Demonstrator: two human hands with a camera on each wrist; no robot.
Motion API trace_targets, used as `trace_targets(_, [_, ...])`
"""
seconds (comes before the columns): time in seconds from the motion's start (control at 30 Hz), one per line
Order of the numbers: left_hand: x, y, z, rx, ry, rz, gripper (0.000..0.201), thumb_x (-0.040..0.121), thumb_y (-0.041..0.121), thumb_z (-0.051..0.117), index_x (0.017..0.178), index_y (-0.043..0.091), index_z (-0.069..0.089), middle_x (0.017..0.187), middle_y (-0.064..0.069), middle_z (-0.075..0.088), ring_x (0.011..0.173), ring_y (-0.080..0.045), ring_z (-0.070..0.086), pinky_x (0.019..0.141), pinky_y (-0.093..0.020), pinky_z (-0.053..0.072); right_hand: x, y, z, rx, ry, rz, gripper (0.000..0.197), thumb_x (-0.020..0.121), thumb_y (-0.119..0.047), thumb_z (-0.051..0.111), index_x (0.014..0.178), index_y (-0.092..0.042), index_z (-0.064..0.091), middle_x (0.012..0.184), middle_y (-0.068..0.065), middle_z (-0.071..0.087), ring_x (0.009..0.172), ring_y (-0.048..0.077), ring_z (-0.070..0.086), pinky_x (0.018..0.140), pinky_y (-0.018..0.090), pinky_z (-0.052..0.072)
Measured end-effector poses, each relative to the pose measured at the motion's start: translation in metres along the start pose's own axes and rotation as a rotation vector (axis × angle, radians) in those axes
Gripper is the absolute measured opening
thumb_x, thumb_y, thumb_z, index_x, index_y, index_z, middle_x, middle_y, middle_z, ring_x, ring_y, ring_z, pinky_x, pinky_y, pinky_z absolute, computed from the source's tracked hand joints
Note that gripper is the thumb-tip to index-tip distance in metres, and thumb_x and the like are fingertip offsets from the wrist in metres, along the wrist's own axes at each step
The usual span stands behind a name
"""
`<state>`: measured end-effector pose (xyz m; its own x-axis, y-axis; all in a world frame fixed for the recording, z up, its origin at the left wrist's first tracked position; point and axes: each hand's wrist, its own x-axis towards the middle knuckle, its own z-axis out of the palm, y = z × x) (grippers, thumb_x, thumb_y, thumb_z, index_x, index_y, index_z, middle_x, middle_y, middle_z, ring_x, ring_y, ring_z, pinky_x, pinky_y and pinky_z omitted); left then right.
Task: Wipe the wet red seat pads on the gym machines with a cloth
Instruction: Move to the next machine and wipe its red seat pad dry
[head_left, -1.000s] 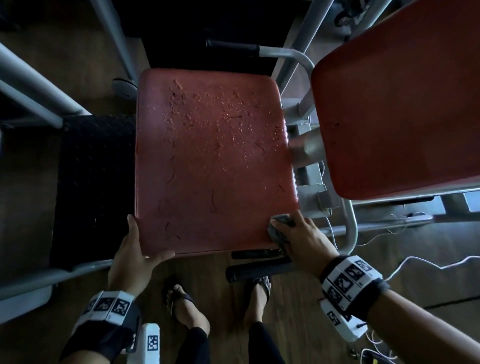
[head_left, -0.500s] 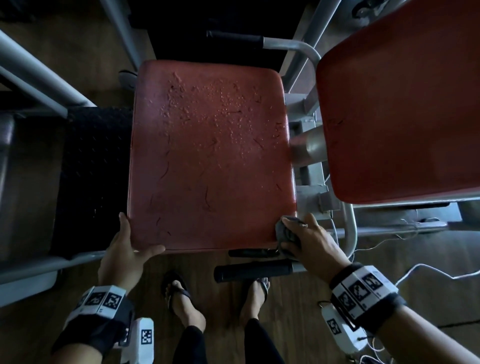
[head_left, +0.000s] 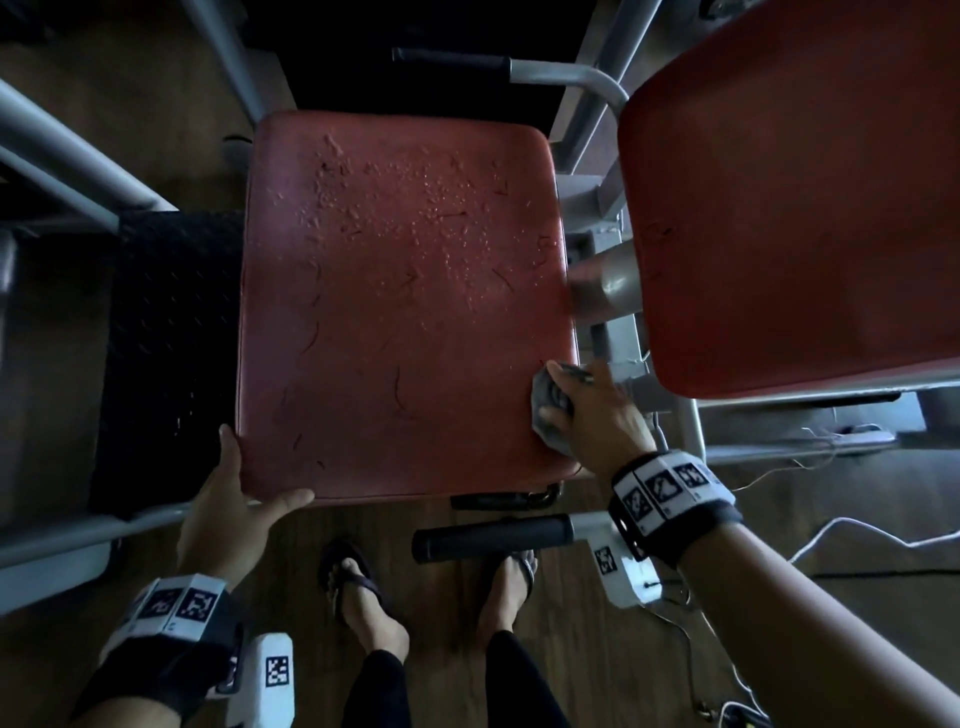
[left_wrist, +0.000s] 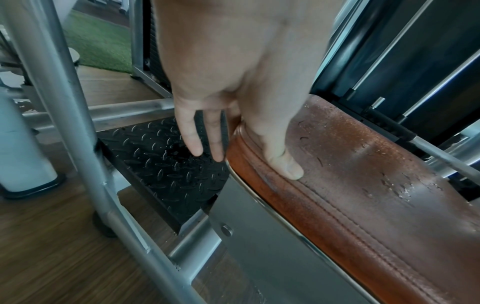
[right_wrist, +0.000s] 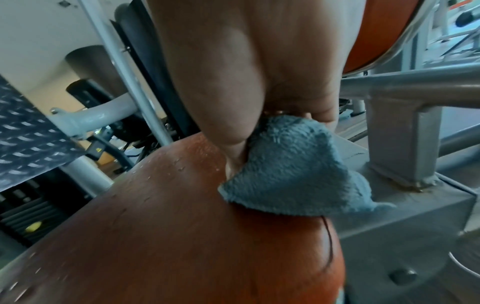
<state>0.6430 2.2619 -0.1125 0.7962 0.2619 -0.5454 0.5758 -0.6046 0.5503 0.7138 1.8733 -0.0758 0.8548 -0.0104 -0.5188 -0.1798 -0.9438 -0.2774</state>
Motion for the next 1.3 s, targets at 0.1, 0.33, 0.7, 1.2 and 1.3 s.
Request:
trace_targets(0.1, [0.0,-0.002,0.0,-0.013,0.007,0.013,0.12,0.072,0.039,0.083,0.157,0.031,-0.001,0.147,-0.014,0.048,0.131,-0.033,0.049,0.108,-0.051,0.04,0.007,-0.004,-0.001,-0.019,-0.008,0.038,0.063,0.092,-0.042,0.056,0.149,-0.035,0.031,0.146,0.011,0.025,0.122,0.035,0.048,0.099,0.045,0.046])
trace_targets(0.33, [-0.002,-0.002,0.001,-0.044,0.01,0.014,0.12,0.072,0.041,0.083,0.156,0.035,-0.002,0.149,-0.013,0.046,0.131,-0.032,0.05,0.106,-0.052,0.041,-0.019,0.0,0.008,-0.065,-0.054,0.007,0.064,0.093,-0.045,0.054,0.15,-0.034,0.03,0.139,0.007,0.03,0.121,0.033,0.047,0.097,0.042,0.048])
trace_targets(0.7, [-0.004,-0.004,0.004,-0.08,0.033,0.041,0.119,0.072,0.039,0.084,0.157,0.03,0.001,0.15,-0.011,0.045,0.134,-0.031,0.048,0.108,-0.052,0.04,-0.012,-0.018,-0.005,-0.252,-0.046,-0.119,0.057,0.098,-0.04,0.046,0.151,-0.032,0.028,0.146,0.011,0.022,0.123,0.034,0.04,0.096,0.047,0.048])
trace_targets(1.2, [0.0,-0.013,0.008,-0.089,0.067,0.038,0.12,0.07,0.041,0.085,0.157,0.034,0.003,0.149,-0.006,0.046,0.134,-0.026,0.047,0.105,-0.046,0.042,0.067,-0.051,-0.006,-0.403,0.104,-0.015,0.064,0.096,-0.044,0.041,0.151,-0.017,0.023,0.147,0.02,0.025,0.128,0.043,0.037,0.102,0.049,0.039])
trace_targets(1.3, [0.001,-0.015,0.009,-0.112,0.068,0.04,0.119,0.07,0.042,0.085,0.156,0.036,0.003,0.149,-0.005,0.046,0.133,-0.025,0.047,0.104,-0.044,0.042,0.056,-0.065,0.003,-0.451,0.058,-0.192,0.064,0.096,-0.036,0.048,0.151,-0.013,0.025,0.146,0.021,0.028,0.125,0.041,0.038,0.1,0.05,0.041])
